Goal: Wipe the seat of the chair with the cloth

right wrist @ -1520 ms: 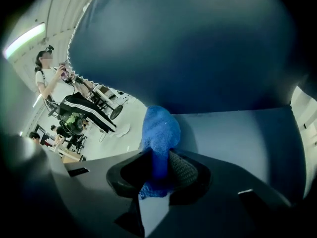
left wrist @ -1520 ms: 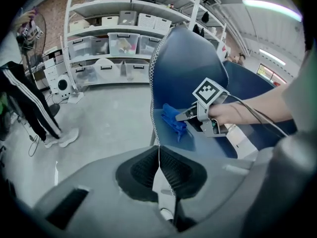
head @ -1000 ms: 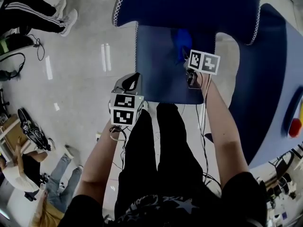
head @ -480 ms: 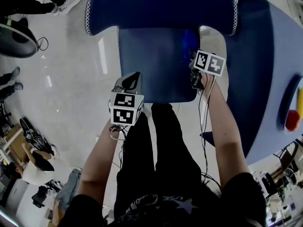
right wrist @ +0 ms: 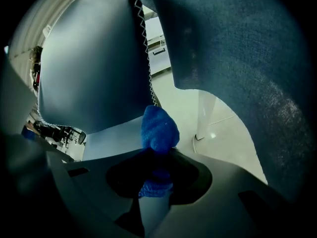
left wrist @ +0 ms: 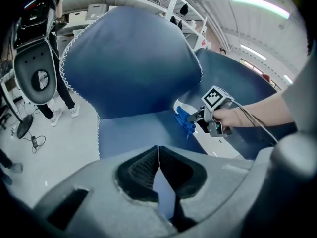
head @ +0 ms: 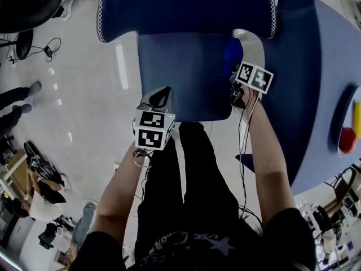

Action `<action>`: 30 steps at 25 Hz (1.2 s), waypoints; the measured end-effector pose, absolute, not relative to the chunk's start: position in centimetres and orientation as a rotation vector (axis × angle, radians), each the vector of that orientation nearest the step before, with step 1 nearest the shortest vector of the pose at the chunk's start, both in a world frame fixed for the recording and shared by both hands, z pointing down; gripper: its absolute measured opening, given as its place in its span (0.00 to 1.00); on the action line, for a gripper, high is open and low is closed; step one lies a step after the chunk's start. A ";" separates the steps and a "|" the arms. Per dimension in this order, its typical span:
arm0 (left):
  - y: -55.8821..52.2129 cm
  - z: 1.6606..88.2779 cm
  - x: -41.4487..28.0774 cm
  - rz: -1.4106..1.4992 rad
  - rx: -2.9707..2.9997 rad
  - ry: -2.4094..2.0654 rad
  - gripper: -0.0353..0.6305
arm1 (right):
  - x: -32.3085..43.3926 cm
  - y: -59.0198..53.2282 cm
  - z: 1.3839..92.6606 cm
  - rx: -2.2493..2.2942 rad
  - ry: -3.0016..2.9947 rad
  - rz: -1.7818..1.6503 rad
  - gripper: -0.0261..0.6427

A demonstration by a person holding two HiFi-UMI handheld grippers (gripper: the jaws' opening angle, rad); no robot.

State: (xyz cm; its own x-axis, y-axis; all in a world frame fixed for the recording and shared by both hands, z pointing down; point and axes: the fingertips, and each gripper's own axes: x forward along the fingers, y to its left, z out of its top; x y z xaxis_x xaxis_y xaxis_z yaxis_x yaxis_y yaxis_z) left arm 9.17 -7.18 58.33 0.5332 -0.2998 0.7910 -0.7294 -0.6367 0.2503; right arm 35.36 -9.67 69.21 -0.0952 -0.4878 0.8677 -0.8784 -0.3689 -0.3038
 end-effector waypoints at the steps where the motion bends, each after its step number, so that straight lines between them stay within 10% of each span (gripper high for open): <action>1: -6.9 58.4 8.9 0.984 2.204 -0.828 0.09 | 35.2 -9.5 69.2 1.818 -1.484 1.451 0.20; 30: -3.5 59.0 -6.6 0.909 2.042 -1.006 0.09 | 2.4 -10.1 67.6 1.227 -1.937 1.270 0.19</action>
State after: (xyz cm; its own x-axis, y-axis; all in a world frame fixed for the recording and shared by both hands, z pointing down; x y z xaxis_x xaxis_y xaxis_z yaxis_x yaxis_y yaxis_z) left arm -6.62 -3.55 58.96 0.4580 -0.3694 0.8086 -0.8419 -0.4723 0.2611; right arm 2.39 -10.12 67.59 -0.4580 -0.4052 0.7912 -0.8872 0.1519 -0.4358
